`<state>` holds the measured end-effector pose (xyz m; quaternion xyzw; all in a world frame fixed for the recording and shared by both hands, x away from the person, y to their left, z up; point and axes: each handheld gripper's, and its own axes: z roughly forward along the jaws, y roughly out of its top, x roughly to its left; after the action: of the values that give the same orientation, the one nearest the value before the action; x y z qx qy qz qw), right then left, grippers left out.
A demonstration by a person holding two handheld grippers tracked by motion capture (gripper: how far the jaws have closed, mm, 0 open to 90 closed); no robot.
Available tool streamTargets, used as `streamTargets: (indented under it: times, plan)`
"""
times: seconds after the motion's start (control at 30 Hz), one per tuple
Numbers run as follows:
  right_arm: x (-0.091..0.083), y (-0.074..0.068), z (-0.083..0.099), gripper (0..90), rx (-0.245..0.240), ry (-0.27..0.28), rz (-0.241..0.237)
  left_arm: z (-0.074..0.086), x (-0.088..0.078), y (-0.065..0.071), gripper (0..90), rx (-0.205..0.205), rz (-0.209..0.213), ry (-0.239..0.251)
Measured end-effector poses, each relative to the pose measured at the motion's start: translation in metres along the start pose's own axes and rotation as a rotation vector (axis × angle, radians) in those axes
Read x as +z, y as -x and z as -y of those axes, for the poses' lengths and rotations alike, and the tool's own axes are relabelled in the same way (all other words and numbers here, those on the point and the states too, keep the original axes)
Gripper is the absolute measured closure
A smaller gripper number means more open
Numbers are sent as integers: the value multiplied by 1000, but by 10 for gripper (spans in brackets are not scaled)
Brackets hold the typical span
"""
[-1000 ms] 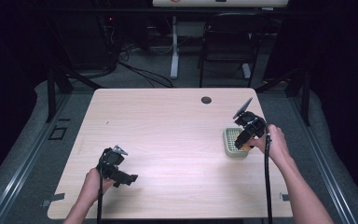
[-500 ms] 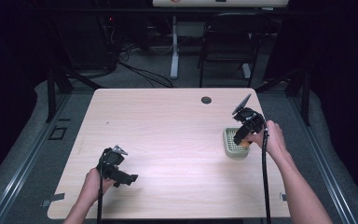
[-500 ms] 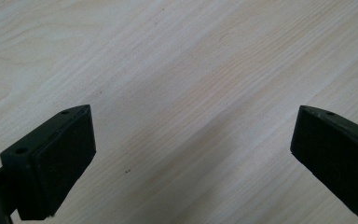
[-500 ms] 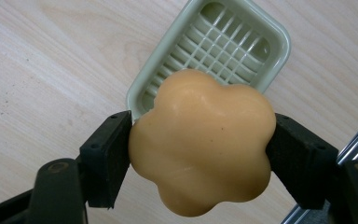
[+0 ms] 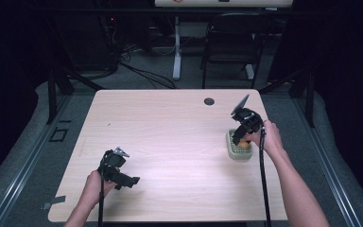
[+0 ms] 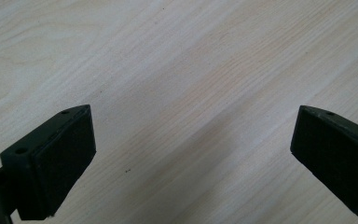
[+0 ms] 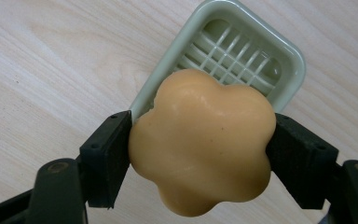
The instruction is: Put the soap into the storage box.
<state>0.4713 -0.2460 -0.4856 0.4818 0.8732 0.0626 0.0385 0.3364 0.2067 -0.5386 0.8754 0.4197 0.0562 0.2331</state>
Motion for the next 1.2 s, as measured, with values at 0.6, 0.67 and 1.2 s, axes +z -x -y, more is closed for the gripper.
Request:
streamTargets:
  times: [0.6, 0.67, 1.2]
  plan:
    - [20, 9, -6, 266, 11, -27, -17, 0, 0, 0, 0, 0, 3, 3]
    - [23, 9, -7, 266, 14, -16, -14, 0, 0, 0, 0, -1, -1, 4]
    - [35, 11, -8, 265, 0, -33, -10, 0, 1, 0, 0, 0, 1, -5]
